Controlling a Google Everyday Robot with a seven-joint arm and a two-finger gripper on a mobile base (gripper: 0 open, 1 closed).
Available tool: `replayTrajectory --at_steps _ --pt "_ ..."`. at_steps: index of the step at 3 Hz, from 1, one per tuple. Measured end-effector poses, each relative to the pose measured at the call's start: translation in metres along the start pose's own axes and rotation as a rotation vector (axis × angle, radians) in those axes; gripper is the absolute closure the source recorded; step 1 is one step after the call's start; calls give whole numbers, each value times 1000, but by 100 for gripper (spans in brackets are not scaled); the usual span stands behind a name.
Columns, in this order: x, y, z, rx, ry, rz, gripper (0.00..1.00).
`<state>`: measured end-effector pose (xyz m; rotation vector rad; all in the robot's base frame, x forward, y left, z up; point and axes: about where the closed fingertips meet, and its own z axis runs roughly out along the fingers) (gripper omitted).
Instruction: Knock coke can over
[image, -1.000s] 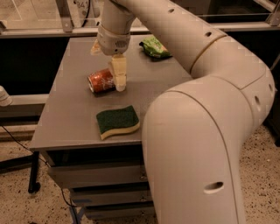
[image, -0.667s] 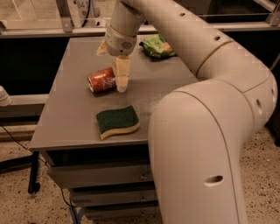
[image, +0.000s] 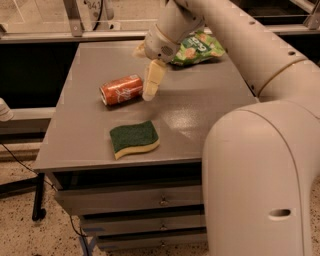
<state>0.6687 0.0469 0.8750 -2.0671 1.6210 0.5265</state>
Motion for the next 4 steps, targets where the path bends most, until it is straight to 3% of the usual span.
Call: replayTrajectory --at_steps 2,3,4 --pt "44 13 -47 191 -272 249 0" --pt "57 36 -58 276 -456 370 0" --pt "89 45 -70 356 -504 469 0"
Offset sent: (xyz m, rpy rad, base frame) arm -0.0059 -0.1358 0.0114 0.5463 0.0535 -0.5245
